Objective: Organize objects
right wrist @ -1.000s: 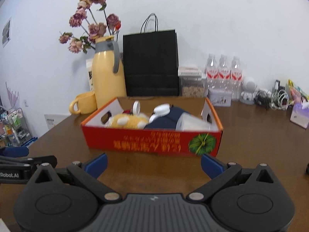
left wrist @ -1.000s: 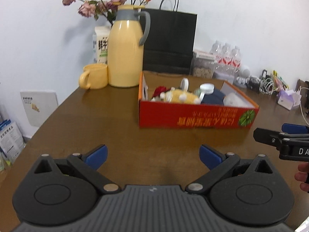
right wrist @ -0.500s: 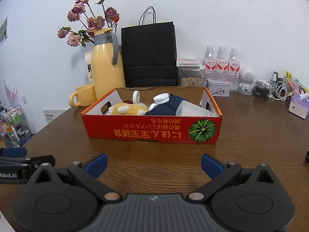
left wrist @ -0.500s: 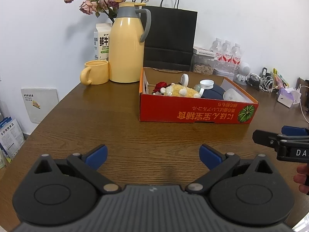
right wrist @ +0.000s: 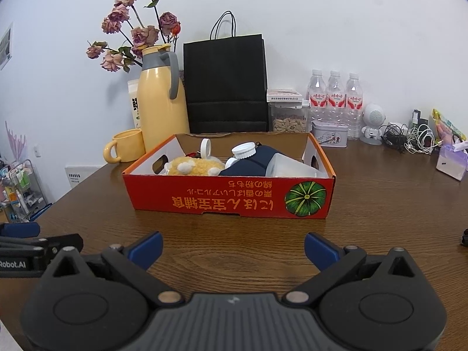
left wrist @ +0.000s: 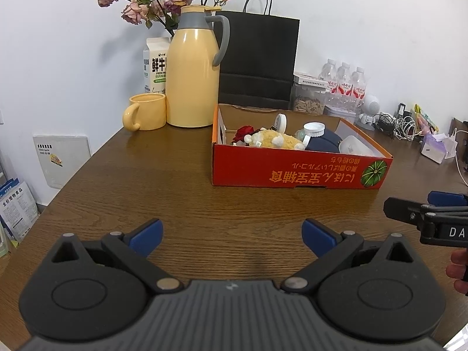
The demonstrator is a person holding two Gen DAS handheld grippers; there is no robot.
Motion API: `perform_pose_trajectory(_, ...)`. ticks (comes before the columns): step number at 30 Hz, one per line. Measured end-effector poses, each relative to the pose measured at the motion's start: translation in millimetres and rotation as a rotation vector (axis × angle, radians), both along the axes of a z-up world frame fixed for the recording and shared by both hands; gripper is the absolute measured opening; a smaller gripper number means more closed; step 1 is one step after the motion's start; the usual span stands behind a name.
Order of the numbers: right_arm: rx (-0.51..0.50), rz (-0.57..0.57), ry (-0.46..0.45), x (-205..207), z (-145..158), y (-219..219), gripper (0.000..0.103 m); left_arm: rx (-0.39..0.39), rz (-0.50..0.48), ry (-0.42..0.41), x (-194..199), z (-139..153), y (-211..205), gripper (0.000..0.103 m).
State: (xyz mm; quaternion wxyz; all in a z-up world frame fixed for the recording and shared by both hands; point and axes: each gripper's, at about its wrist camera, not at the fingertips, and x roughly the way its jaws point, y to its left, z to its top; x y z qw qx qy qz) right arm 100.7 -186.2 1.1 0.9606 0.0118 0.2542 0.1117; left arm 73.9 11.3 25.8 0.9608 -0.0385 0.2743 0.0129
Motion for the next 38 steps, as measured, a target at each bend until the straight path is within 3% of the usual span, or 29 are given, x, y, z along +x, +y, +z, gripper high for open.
perform_pose_trajectory(38, -0.003, 0.0, 0.001, 1.0, -2.0, -1.5, 0.103, 0.01, 0.016, -0.011, -0.8, 2.3, 0.4, 0.103)
